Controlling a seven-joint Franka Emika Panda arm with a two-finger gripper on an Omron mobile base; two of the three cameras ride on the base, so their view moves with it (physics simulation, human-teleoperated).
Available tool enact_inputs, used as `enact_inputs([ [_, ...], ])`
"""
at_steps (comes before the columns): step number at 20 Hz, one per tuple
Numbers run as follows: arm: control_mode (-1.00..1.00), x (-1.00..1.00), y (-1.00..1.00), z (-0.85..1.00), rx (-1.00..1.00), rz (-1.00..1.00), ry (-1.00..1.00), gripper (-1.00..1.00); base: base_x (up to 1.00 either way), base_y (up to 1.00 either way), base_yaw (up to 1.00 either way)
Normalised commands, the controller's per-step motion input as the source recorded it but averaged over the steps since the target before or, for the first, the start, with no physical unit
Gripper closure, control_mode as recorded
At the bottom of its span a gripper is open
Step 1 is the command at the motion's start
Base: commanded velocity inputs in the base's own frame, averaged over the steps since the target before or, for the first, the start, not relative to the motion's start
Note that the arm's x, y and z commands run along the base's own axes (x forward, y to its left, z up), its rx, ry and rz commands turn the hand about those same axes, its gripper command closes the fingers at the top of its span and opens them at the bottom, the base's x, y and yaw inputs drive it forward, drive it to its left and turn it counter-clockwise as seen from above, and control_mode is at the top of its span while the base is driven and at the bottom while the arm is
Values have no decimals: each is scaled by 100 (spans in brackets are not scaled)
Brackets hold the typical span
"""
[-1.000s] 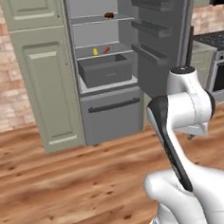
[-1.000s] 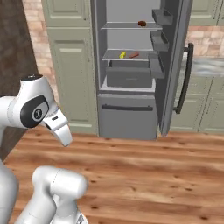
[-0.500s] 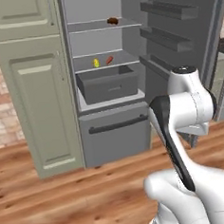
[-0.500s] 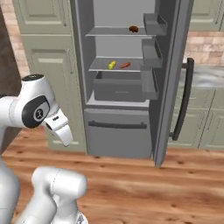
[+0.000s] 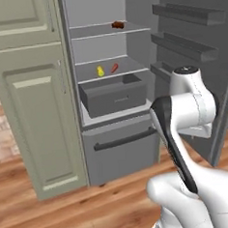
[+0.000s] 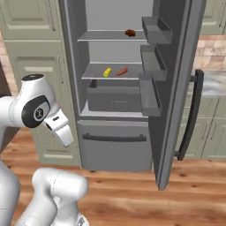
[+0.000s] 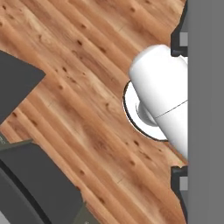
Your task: Gather the corn and carrot from the fridge and place them on a tray on the dining counter. Then gather the chicken drumstick and steak from the fridge and place them on the other tray.
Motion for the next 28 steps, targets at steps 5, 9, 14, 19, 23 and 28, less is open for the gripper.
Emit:
enact_inputs([
  [5, 100, 0, 0, 0, 0, 0, 0, -100, 52, 17, -20],
  [9, 100, 0, 0, 0, 0, 0, 0, -100, 56, 42, -27],
  [14, 100, 0, 0, 0, 0, 0, 0, -100, 55, 57, -21],
  [19, 100, 0, 0, 0, 0, 0, 0, -100, 63, 10, -3],
  [23, 100, 0, 0, 0, 0, 0, 0, -100, 61, -13, 5],
  [28, 100, 0, 0, 0, 0, 0, 0, -100, 50, -26, 5],
])
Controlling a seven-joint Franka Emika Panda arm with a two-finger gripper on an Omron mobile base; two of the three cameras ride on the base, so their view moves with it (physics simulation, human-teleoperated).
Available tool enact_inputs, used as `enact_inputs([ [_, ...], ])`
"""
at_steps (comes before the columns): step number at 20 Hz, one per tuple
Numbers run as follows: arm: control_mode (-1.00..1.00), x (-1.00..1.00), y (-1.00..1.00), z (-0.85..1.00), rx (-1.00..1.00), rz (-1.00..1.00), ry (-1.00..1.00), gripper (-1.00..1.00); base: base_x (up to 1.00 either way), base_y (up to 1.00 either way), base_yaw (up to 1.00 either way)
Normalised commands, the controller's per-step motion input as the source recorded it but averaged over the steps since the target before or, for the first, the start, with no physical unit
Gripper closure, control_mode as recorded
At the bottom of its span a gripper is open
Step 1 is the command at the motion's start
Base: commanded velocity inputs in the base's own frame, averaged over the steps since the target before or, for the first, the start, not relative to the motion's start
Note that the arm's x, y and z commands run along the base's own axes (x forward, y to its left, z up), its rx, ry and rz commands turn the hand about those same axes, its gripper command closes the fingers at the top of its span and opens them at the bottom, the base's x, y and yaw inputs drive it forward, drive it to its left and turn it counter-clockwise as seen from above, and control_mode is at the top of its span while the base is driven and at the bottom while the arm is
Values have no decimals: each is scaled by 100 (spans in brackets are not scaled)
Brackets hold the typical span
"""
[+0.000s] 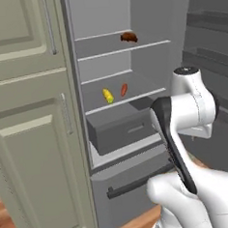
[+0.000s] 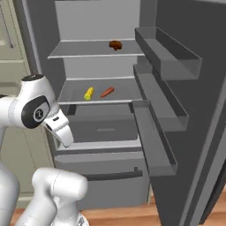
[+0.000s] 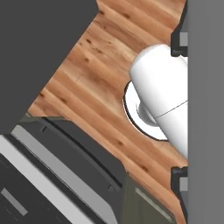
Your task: Gather the corn and carrot from the fridge and place them on a tray on the dining counter. Then gather the chicken drumstick and steak from the fridge and place them on the other tray.
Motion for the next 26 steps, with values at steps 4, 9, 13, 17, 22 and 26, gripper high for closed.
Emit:
enact_inputs([
  [4, 100, 0, 0, 0, 0, 0, 0, -100, 41, -35, 8],
  [9, 100, 0, 0, 0, 0, 0, 0, -100, 57, -14, 6],
  [13, 100, 0, 0, 0, 0, 0, 0, -100, 75, 0, 0],
  [17, 100, 0, 0, 0, 0, 0, 0, -100, 30, 0, 0],
  [22, 100, 0, 0, 0, 0, 0, 0, -100, 0, -44, 5],
  [26, 100, 0, 0, 0, 0, 0, 0, -100, 4, -33, 7],
])
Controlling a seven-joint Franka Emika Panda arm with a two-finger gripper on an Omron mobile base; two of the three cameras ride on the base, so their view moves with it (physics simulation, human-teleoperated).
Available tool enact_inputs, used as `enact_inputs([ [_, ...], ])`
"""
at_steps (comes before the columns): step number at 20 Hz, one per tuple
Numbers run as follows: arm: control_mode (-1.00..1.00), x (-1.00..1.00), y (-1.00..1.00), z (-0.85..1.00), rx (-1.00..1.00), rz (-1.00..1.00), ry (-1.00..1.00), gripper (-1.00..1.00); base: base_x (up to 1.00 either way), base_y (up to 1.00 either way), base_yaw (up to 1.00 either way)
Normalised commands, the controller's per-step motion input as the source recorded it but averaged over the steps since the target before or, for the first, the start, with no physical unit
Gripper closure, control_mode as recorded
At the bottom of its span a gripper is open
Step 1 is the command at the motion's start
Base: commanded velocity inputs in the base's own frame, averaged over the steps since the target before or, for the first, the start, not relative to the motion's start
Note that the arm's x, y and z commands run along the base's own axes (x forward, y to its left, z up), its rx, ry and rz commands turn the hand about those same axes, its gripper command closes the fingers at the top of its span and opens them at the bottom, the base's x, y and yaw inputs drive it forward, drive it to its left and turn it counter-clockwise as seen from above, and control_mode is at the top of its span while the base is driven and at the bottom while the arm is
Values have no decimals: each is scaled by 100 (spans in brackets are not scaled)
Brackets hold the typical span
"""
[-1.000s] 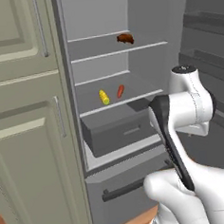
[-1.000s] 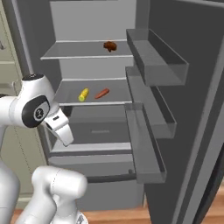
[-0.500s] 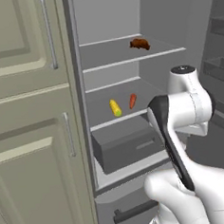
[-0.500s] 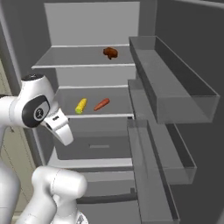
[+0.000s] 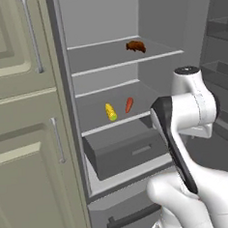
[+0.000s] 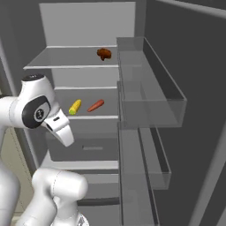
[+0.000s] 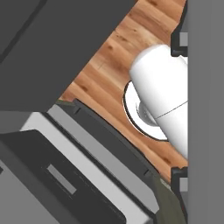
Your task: Gather the corn and carrot from the fridge and place them on a tray on the dining counter. Then gather the chicken drumstick and steak from the fridge and place them on the other tray.
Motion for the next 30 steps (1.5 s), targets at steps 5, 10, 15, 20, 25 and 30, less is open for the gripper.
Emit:
enact_inputs([
  [5, -100, 29, -13, 0, 0, 12, 0, -100, 0, 0, 0],
  [10, -100, 6, 7, 37, -7, 14, -12, -100, 0, 0, 0],
  [15, -100, 3, 8, 73, -19, 11, -35, -100, 0, 0, 0],
  [20, -100, 8, 1, 79, -10, 23, -55, -100, 0, 0, 0],
  [25, -100, 14, -1, 64, -2, 9, -34, -100, 0, 0, 0],
  [30, -100, 23, 5, 70, 0, -1, -29, -100, 0, 0, 0],
])
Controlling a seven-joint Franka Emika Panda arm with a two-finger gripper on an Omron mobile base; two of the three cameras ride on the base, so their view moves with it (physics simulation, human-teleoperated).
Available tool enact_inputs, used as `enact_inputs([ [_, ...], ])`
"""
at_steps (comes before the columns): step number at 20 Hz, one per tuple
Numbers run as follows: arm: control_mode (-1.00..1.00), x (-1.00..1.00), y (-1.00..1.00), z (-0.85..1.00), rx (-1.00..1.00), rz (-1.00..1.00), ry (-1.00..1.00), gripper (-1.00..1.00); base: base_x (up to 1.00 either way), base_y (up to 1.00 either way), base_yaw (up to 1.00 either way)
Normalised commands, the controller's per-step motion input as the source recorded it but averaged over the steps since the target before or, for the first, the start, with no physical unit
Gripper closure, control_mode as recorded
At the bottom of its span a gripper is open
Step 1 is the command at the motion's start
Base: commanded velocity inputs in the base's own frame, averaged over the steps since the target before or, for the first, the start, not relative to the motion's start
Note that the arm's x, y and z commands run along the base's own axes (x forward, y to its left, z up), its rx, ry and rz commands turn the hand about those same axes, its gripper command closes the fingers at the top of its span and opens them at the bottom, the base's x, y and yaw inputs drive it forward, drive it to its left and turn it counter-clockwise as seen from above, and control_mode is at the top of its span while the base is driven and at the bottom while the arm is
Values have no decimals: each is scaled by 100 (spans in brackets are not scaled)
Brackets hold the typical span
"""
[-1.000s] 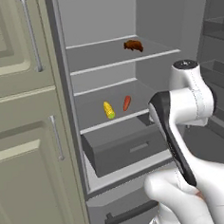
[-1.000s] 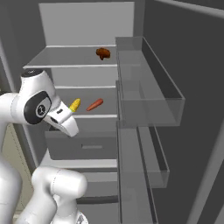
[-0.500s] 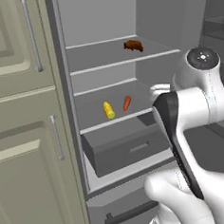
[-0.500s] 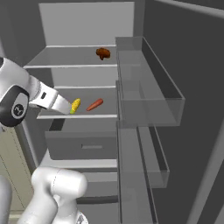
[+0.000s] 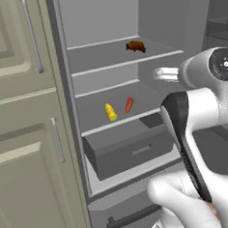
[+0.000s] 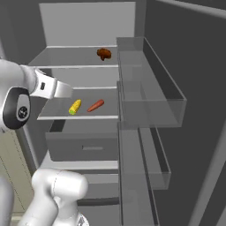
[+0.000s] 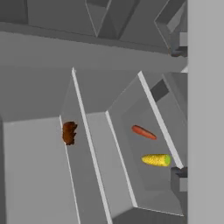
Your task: Gather the corn and carrot from the fridge and place them on a tray on the dining counter. Then gather the chicken drumstick and steak from the fridge and place them on the other tray.
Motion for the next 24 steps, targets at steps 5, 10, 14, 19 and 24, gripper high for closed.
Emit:
enact_inputs([
  [5, -100, 30, -5, 76, 1, -13, 8, -100, 0, 0, 0],
  [10, -100, 56, -1, 81, 6, -1, 20, -100, 0, 0, 0],
  [14, -100, 56, -18, -1, 1, 8, 3, -100, 0, 0, 0],
  [19, -100, 64, -9, -32, 1, 14, -1, -100, 0, 0, 0],
  [24, -100, 54, -13, -59, 0, 12, 0, -100, 0, 0, 0],
])
